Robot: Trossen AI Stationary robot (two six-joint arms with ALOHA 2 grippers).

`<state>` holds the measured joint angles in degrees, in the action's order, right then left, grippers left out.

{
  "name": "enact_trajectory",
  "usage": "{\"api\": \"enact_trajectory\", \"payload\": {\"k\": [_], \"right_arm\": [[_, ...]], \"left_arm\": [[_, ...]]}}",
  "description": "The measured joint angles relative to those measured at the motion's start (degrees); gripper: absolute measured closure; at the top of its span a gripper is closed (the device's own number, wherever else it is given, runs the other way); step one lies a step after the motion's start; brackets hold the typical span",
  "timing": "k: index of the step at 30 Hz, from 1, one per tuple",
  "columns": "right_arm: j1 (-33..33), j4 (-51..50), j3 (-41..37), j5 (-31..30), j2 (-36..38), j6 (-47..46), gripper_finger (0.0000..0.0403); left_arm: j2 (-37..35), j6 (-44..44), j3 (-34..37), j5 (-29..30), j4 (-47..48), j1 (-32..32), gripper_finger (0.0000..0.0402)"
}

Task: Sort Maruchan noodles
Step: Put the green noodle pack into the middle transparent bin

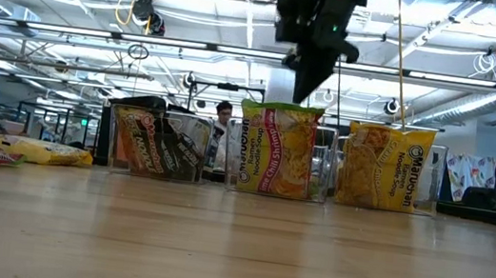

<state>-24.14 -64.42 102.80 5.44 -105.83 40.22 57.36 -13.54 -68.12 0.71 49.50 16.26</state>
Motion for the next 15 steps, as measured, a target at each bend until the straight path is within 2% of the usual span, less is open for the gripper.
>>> {"api": "enact_trajectory", "payload": {"k": [5, 15], "right_arm": [[0.0, 1.96, 0.0, -0.94, 6.62, -4.45, 0.0403], [0.15, 6.77, -0.02, -0.72, 21.11, -14.58, 0.0403]], "left_arm": [[0.0, 1.26, 0.01, 2.36, 0.02, 0.17, 0.0344], [-3.76, 5.33, 0.02, 1.85, 0.03, 0.17, 0.0344]]}}
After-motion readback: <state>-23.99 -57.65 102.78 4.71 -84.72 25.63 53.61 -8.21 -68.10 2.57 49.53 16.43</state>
